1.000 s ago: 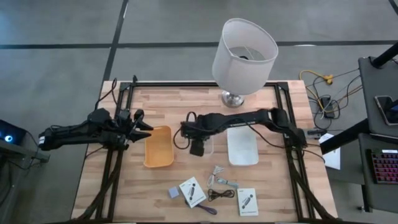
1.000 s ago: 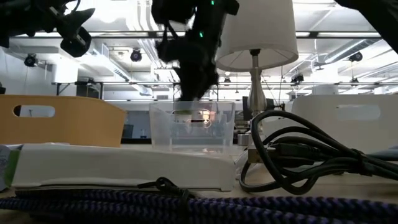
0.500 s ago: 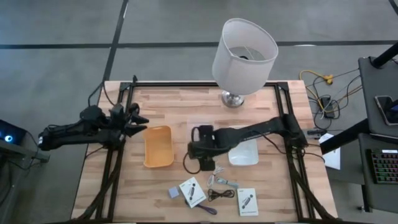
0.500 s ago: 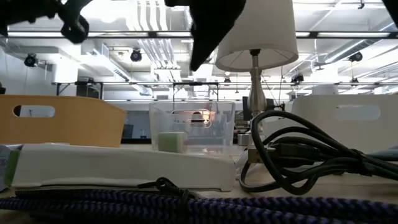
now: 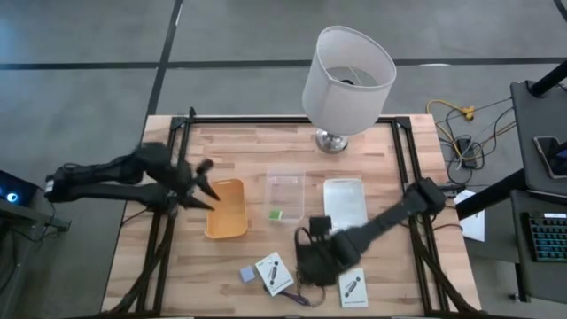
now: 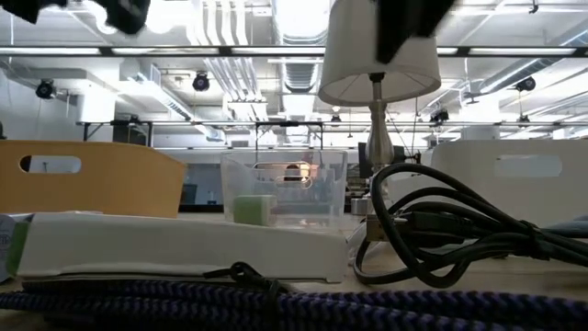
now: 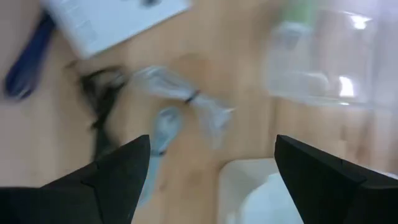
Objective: Pick and place items into bin
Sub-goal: Put the white charger adapter into the transparent bin
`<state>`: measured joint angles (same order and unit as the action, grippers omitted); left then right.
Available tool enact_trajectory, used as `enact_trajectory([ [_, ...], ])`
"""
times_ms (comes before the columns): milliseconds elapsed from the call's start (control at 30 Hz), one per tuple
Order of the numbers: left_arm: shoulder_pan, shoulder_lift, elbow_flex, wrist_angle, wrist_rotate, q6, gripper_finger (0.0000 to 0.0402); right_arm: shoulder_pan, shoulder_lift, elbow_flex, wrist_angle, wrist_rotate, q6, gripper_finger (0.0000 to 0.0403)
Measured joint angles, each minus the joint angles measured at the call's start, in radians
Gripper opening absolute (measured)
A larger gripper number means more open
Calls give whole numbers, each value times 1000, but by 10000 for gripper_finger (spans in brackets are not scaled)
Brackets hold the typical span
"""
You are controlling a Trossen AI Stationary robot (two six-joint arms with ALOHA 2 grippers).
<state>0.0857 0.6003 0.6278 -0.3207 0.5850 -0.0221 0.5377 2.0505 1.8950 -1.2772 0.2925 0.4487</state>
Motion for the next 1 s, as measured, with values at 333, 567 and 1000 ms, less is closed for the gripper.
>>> enact_trajectory([
  [333,-396,395,245,-389,-363,251,125,176,0,-71,-31,48,154,327],
  [567,-611,673,384,-388,-441,223,125,230,0,-92,-31,51,328,327],
  [1000,-725,1062,609,-406,-531,61,170,319,0,-112,-26,97,358,327],
])
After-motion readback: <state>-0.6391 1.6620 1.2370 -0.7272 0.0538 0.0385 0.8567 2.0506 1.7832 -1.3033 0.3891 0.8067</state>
